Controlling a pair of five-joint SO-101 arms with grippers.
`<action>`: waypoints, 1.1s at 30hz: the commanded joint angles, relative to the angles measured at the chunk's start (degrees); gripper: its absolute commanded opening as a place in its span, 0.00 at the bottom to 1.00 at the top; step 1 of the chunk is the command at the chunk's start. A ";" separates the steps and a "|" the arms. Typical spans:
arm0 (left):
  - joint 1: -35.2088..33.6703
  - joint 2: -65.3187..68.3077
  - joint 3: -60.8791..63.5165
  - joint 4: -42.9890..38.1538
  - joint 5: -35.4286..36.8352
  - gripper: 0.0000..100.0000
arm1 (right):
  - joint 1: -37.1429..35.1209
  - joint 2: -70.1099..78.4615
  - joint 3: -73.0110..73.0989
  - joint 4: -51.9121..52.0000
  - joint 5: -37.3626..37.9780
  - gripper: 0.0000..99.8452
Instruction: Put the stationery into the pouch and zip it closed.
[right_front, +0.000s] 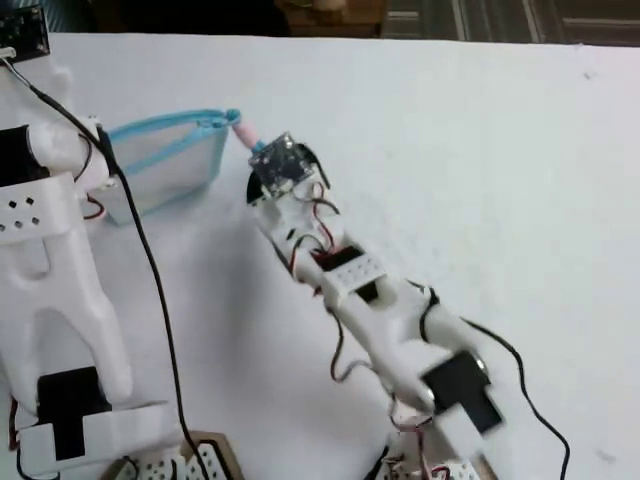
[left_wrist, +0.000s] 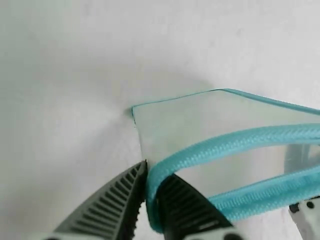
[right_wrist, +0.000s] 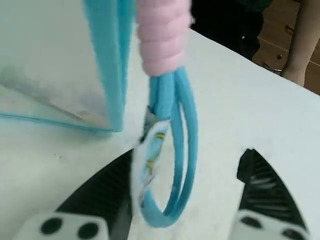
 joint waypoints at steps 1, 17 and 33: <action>0.48 -0.75 -2.02 -0.79 -0.26 0.02 | 1.89 5.41 -5.54 -4.62 -1.41 0.22; 0.48 -0.75 -2.02 -0.70 -0.26 0.02 | 6.46 -7.96 3.25 -5.58 -1.05 0.02; 0.22 -0.75 -2.02 -0.70 -0.26 0.02 | 12.26 -29.85 3.52 0.66 -1.49 0.02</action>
